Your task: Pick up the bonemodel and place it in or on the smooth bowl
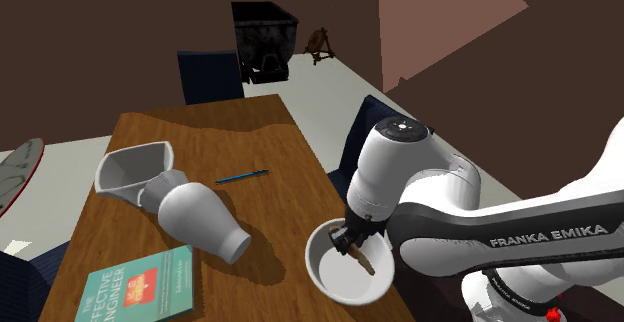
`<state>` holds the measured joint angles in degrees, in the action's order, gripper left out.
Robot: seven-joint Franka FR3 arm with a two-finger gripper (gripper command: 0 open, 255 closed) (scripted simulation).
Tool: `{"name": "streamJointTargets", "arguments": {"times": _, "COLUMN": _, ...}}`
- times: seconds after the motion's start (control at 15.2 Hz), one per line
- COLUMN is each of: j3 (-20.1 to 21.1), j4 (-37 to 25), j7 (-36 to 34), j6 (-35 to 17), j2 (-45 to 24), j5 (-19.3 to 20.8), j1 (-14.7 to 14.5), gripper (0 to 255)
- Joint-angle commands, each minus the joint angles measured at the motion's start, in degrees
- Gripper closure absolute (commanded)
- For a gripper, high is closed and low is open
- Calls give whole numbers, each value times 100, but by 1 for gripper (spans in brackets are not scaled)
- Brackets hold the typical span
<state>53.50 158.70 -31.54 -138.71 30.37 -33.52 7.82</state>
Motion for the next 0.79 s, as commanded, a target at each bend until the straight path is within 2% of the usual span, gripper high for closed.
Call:
{"name": "streamJointTargets", "arguments": {"times": 0.0, "j3": 140, "j4": 47, "j7": -21, "j6": -237, "j2": -181, "j5": -5, "j1": 81, "gripper": 255}}
{"name": "streamJointTargets", "arguments": {"times": 0.46, "j3": 140, "j4": 47, "j7": -22, "j6": -237, "j2": -181, "j5": -4, "j1": 80, "gripper": 255}}
{"name": "streamJointTargets", "arguments": {"times": 0.53, "j3": 140, "j4": 47, "j7": -22, "j6": -237, "j2": -182, "j5": -4, "j1": 80, "gripper": 0}}
{"name": "streamJointTargets", "arguments": {"times": 0.73, "j3": 140, "j4": 47, "j7": -22, "j6": -237, "j2": -182, "j5": -4, "j1": 80, "gripper": 0}}
